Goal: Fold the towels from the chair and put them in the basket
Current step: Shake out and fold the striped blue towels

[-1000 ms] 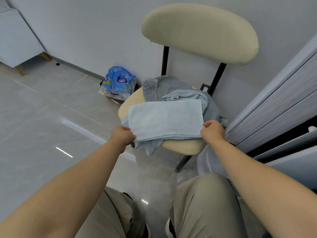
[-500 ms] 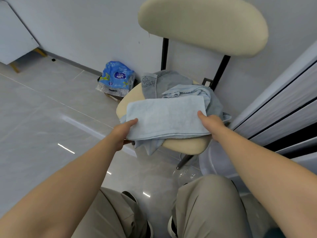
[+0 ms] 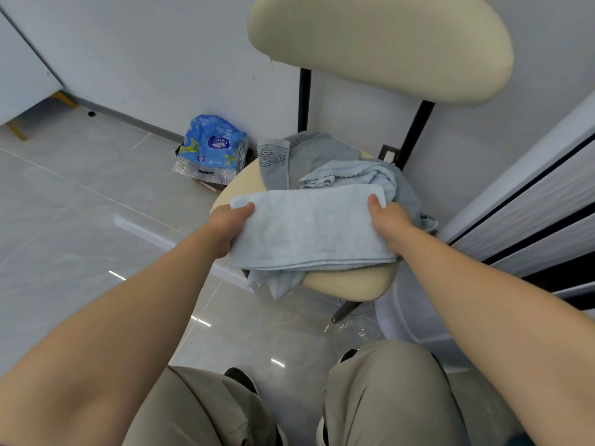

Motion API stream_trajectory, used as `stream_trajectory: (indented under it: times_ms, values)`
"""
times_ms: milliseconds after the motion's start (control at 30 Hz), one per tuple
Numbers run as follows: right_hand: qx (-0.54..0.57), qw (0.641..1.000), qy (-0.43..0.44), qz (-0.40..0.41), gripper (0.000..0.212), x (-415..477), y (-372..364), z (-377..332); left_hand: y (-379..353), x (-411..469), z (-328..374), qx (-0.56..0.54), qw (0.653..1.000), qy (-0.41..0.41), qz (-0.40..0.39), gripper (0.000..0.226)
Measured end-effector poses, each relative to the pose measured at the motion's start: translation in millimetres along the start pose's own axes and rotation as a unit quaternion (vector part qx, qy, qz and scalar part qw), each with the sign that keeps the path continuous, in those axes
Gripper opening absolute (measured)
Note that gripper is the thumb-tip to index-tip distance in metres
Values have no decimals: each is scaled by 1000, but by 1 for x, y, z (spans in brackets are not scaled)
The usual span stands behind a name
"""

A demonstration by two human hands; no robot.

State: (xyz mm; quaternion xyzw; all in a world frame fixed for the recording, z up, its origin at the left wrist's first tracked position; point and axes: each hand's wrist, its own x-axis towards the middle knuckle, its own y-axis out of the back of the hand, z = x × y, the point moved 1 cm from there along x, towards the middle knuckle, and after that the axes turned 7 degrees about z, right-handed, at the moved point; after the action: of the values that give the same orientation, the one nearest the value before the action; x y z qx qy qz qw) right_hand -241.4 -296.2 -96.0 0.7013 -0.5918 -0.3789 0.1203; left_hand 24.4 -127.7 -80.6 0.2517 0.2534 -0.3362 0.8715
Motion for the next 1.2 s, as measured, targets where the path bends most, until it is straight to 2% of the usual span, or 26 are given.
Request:
stream_trajectory:
  times_ms: [100, 367, 467, 600, 700, 733, 800, 867, 967, 1033, 1133, 1200]
  values:
    - [-10, 999, 38, 35, 62, -8, 5, -3, 3, -7, 6, -13, 999, -43, 24, 42]
    - [45, 993, 89, 58, 60, -47, 38, -18, 32, -65, 21, -69, 993, -92, 29, 12]
    - [27, 994, 99, 32, 51, -71, 48, -23, 38, -92, 26, -25, 995, -85, 35, 20]
    - [19, 986, 166, 8, 29, -112, 58, -47, 40, -134, 38, 47, 987, -150, 46, 15]
    - [-3, 973, 228, -25, 13, -152, 57, -72, 36, -164, 47, 127, 971, -198, 42, 43]
    - [-11, 968, 247, -35, 12, -168, 55, -80, 34, -173, 51, 150, 964, -214, 40, 46]
    - [-21, 958, 281, -44, 14, -199, 52, -94, 29, -193, 57, 184, 952, -242, 42, 36]
    - [-13, 951, 303, -56, 7, -223, 48, -100, 24, -211, 62, 193, 945, -260, 45, 27]
    - [34, 951, 298, -79, 15, -245, 41, -104, 20, -220, 64, 182, 944, -273, 41, 24]
    - [87, 949, 283, -104, 16, -251, 38, -104, 22, -224, 66, 173, 943, -281, 39, 36]
    - [227, 932, 200, -199, 29, -256, 39, -102, 30, -227, 66, 134, 957, -258, -5, 54]
    - [281, 911, 172, -247, 32, -260, 45, -101, 35, -226, 63, 99, 962, -252, -46, 57]
